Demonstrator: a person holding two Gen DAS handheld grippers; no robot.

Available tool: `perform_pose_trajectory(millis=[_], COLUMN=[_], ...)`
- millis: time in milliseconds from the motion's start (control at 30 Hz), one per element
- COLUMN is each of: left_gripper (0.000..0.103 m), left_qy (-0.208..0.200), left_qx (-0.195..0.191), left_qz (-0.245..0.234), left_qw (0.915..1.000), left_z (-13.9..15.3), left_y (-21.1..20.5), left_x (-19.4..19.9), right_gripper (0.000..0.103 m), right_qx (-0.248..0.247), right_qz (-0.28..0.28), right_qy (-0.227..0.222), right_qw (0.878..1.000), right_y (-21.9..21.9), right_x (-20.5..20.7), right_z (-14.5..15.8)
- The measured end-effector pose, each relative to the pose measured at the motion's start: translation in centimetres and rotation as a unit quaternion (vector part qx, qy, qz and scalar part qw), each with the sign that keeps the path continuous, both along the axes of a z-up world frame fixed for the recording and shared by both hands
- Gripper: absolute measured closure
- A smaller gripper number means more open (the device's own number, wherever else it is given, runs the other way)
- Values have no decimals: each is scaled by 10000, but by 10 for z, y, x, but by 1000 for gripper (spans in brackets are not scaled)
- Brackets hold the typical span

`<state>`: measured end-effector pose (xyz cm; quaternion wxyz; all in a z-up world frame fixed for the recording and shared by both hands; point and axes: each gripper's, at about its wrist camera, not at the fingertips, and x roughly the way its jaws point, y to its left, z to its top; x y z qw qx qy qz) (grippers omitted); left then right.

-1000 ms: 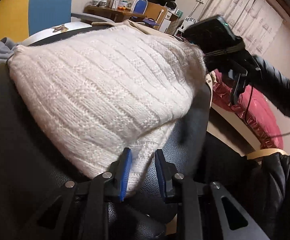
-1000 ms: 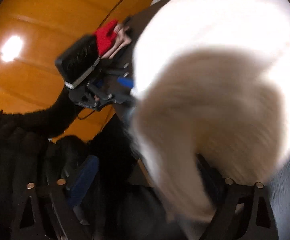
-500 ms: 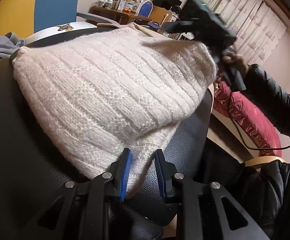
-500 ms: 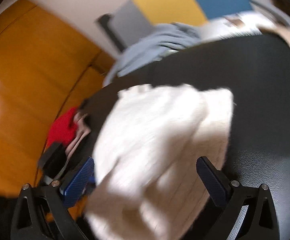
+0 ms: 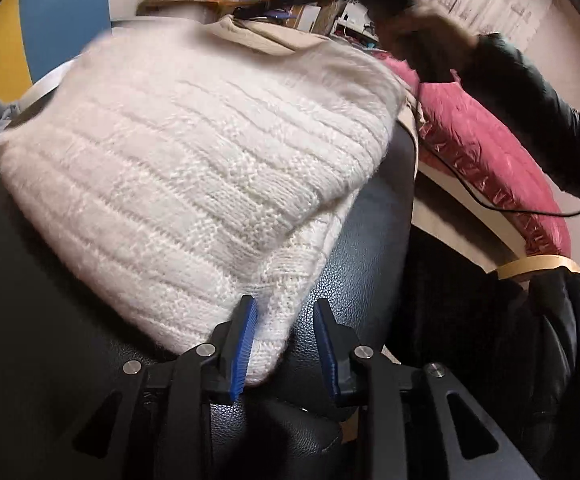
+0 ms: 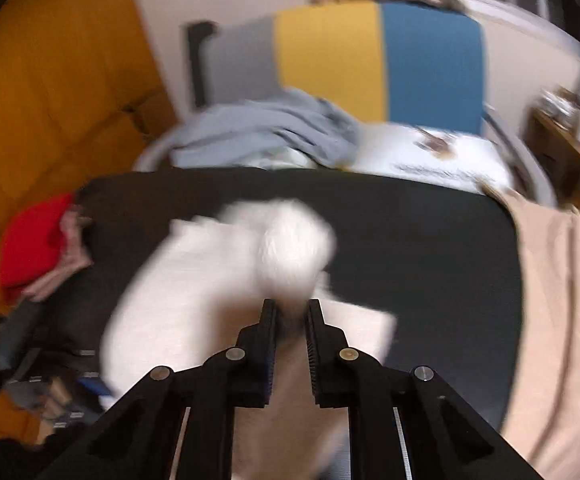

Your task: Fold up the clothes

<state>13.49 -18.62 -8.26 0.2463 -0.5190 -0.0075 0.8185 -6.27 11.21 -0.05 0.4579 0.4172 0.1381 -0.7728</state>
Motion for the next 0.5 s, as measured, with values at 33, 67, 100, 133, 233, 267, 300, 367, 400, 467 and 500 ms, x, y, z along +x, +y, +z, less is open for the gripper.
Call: perform_pose_trajectory(millis=[33,67,100,133,233,267,300,367,400,467,500], left_gripper=[74,74,74,74,75,75,74,74,74,74,74], left_qy=[-28,-42,-60,-79,-183,-133,31,345,496,740,834], left_qx=[-21,-22,0,50,471,638,796,1155,1357,1569,1581], left_qz=[-17,-8,22,55,239,270,354,631,822,1231,1449], left_qw=[10000,10000,10000,9999,9984,9975,9962,9907,9861,9771,9732], left_z=[0,1,1,1,9,15,24,38,43,50,51], left_y=[0,1,0,-2,-14,-18,-25,-40,-49,-62,-65], left_x=[0,2,3,3,5,8,10,11,8,-5,-14], right_gripper=[103,103,102,102,101,101,101,87,61,21,16], right_qx=[171,343,451,427,-148,-484,-781,-1210,-1392,-1592,-1628], right_qz=[-115,-229,-325,-384,-616,-674,-689,-539,-433,-56,220], right_qy=[-151,-302,-461,-636,-1117,-1235,-1330,-1423,-1479,-1644,-1758], right_qw=[9997,9987,9974,9963,9917,9889,9856,9809,9782,9734,9706], right_y=[3,6,9,14,38,51,63,84,92,102,102], right_x=[-11,-21,-29,-30,-28,-26,-24,-15,-9,9,20], right_z=[-17,-34,-50,-65,-78,-71,-64,-46,-38,-27,-24])
